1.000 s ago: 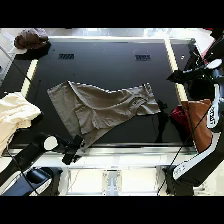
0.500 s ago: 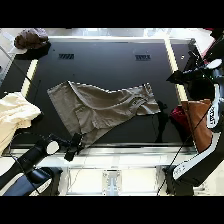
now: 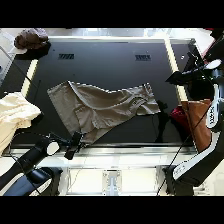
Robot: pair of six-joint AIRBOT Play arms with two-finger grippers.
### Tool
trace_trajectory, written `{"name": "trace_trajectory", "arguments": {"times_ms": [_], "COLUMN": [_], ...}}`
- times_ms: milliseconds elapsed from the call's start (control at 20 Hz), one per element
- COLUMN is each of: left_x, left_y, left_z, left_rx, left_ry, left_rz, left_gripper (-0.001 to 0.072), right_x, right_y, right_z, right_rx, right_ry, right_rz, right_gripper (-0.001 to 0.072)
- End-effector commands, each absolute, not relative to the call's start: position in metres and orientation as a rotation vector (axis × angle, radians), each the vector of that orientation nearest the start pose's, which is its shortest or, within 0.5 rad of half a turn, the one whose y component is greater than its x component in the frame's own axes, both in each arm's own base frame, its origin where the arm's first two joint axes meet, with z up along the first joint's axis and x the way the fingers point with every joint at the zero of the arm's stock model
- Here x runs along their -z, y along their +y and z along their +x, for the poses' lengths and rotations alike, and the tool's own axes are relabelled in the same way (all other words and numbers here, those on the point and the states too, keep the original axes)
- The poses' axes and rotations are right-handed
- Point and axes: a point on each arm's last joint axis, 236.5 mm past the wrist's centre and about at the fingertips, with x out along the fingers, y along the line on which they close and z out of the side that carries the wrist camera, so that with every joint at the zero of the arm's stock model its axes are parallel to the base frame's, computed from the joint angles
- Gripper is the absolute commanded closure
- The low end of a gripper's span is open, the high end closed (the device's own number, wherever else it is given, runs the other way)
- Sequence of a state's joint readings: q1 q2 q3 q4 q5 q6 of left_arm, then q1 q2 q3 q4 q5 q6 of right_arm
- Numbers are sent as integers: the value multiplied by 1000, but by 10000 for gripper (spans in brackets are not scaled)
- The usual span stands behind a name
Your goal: Fold the shirts.
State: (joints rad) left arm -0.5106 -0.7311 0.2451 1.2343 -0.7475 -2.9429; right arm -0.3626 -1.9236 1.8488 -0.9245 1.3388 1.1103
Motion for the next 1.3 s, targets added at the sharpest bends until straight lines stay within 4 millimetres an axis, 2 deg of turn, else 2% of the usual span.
{"name": "trace_trajectory", "arguments": {"times_ms": [0, 150, 250, 450, 550, 850, 1050, 1100, 1150, 1250], "left_x": [108, 107, 107, 107, 107, 107, 107, 107, 107, 106], "left_y": [-153, -155, -156, -156, -156, -156, -156, -156, -156, -157], "left_z": [168, 167, 167, 167, 167, 167, 167, 167, 167, 167], "left_rx": [-451, -452, -453, -453, -453, -453, -453, -453, -453, -449], "left_ry": [1397, 1404, 1407, 1406, 1407, 1406, 1406, 1406, 1406, 1404], "left_rz": [-1147, -1161, -1168, -1167, -1166, -1166, -1167, -1167, -1167, -1169], "left_gripper": [697, 697, 697, 697, 696, 696, 697, 696, 696, 697], "right_x": [39, 77, 91, 96, 102, 121, 128, 125, 122, 108], "right_y": [-49, -28, -11, 4, 8, 25, 44, 48, 48, 47], "right_z": [529, 530, 540, 563, 559, 549, 539, 540, 540, 539], "right_rx": [-378, -419, -447, -450, -464, -496, -535, -543, -538, -543], "right_ry": [1192, 1252, 1254, 1233, 1258, 1319, 1367, 1364, 1364, 1352], "right_rz": [434, 446, 417, 390, 397, 387, 384, 385, 391, 378], "right_gripper": [334, 334, 334, 349, 384, 406, 411, 579, 700, 702]}}
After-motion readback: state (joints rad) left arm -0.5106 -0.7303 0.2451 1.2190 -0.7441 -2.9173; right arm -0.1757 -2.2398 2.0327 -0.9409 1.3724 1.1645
